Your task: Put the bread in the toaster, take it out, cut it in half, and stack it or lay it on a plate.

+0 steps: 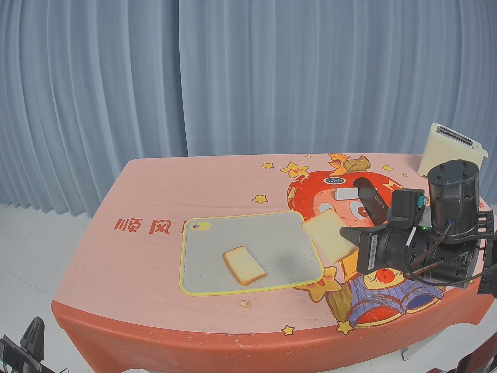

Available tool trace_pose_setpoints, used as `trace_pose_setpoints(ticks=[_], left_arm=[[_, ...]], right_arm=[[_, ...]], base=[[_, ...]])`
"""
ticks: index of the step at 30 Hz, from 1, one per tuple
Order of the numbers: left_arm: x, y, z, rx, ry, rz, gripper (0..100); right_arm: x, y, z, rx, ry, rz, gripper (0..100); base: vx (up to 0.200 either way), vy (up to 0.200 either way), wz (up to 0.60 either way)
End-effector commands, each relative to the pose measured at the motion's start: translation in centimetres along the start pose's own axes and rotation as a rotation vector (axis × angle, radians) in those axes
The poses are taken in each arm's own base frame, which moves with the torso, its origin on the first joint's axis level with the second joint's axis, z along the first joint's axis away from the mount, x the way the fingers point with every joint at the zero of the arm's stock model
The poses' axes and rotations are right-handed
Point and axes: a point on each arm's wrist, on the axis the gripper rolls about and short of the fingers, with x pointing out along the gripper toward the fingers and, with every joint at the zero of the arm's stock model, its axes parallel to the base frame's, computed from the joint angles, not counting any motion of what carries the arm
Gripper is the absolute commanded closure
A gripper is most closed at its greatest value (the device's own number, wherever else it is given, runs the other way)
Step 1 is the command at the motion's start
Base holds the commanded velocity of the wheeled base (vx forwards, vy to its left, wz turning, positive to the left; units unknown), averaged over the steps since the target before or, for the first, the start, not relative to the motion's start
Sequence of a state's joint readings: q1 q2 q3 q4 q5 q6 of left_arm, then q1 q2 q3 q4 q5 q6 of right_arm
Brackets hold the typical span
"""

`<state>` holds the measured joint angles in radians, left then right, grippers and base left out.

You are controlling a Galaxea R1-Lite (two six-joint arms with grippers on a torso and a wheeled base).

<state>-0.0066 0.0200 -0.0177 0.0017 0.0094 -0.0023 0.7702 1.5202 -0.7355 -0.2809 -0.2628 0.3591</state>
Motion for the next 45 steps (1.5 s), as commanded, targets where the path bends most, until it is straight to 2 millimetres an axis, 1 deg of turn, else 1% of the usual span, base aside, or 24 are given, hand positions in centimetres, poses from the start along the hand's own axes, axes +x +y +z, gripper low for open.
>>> trace_pose_setpoints(ticks=[1,22,29,45], left_arm=[[0.14,0.00,-0.49,-0.004,0.019,0.002,100],[0.14,0.01,-0.49,-0.005,0.019,0.003,100],[0.14,0.01,-0.49,-0.004,0.019,0.003,100],[0.14,0.01,-0.49,-0.001,0.019,0.003,100]], right_arm=[[-0.56,0.01,0.25,0.003,-0.017,0.008,100],[-1.04,0.07,0.45,0.003,-0.032,0.016,100],[-0.84,0.05,0.36,-0.001,-0.036,-0.017,100],[-0.98,0.25,0.23,-0.006,-0.035,-0.009,100]], base=[[0.000,0.000,0.00],[0.000,0.000,0.00],[0.000,0.000,0.00],[0.000,0.000,0.00]])
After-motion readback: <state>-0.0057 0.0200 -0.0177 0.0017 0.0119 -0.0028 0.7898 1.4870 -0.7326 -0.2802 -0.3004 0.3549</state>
